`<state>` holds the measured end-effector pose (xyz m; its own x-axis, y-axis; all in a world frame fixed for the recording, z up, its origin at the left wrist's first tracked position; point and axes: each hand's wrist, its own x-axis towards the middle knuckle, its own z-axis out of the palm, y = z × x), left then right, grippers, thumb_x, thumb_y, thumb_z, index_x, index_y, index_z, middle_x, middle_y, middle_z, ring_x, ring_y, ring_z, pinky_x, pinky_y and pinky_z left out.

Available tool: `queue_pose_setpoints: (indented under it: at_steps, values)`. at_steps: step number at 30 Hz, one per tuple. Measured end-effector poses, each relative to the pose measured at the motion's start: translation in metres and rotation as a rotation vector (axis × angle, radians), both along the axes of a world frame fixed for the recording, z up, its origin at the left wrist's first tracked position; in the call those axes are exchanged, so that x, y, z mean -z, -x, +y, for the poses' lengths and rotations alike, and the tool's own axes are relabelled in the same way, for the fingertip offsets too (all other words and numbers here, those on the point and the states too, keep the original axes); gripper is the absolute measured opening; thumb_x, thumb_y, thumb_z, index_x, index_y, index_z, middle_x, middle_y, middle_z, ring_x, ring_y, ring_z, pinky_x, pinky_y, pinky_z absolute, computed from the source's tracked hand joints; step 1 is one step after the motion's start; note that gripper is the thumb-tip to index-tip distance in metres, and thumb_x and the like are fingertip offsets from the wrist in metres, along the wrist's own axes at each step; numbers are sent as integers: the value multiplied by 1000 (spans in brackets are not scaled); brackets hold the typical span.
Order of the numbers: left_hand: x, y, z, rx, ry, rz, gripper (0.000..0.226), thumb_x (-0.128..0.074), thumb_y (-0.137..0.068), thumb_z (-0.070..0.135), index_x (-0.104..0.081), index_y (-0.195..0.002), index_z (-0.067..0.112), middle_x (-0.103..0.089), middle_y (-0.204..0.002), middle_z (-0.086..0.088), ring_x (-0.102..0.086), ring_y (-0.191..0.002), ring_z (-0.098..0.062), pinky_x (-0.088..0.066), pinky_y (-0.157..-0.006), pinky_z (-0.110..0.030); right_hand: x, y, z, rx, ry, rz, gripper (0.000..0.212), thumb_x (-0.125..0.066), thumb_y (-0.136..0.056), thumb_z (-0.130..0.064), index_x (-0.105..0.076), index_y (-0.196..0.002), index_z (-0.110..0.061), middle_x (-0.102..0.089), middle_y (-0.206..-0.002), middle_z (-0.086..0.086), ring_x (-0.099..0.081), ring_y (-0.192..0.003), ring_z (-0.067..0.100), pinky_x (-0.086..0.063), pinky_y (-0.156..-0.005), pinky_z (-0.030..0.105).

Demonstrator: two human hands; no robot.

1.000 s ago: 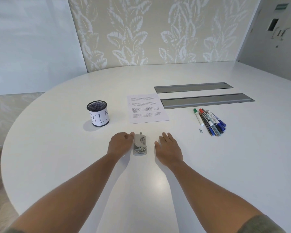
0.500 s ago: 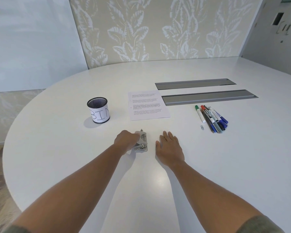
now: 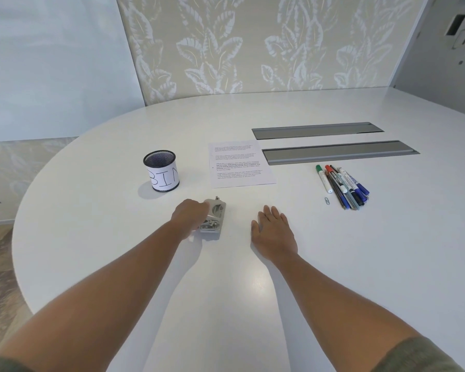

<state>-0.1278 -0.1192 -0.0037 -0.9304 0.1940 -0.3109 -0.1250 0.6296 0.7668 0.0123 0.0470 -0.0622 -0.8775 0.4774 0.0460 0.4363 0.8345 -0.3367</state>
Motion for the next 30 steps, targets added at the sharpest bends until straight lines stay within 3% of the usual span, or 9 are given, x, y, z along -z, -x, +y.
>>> queue_pose_setpoints:
  at_steps: [7,11,17,20,30]
  values:
    - [-1,20,-52,-91,41,37,31,-51,-91,35,-59,-81,7,-62,-82,-7,-66,-83,-30,-56,-87,-40,1,0,0,1,6,-5,56,-23,-102,-37,-31,-151,-10,-15,-164,5,-5,-152,18,-1,-124,35]
    - [-4,28,-81,-174,88,69,32,-52,-89,38,-59,-77,9,-63,-78,-6,-64,-74,-28,-57,-85,-39,1,0,0,2,6,-11,56,-24,-102,-36,-32,-151,-11,-15,-164,5,-6,-152,18,-2,-124,34]
    - [-5,35,-122,-209,192,62,29,-50,-83,34,-62,-75,8,-66,-74,-7,-62,-67,-26,-45,-61,-27,1,-1,0,4,2,0,55,-24,-102,-36,-35,-150,-11,-17,-164,4,-7,-152,18,-3,-124,35]
    - [-3,37,-135,-203,239,48,29,-50,-83,35,-62,-75,9,-66,-76,-8,-61,-66,-26,-43,-56,-25,1,-1,0,8,6,7,55,-25,-102,-36,-34,-150,-11,-18,-164,4,-7,-152,17,-3,-124,34]
    - [-2,40,-150,-179,287,37,25,-49,-79,28,-62,-79,7,-65,-77,-11,-61,-66,-28,-47,-62,-27,1,0,0,12,22,36,51,-28,-101,-34,-43,-144,-11,-21,-163,4,-10,-152,17,-5,-123,34]
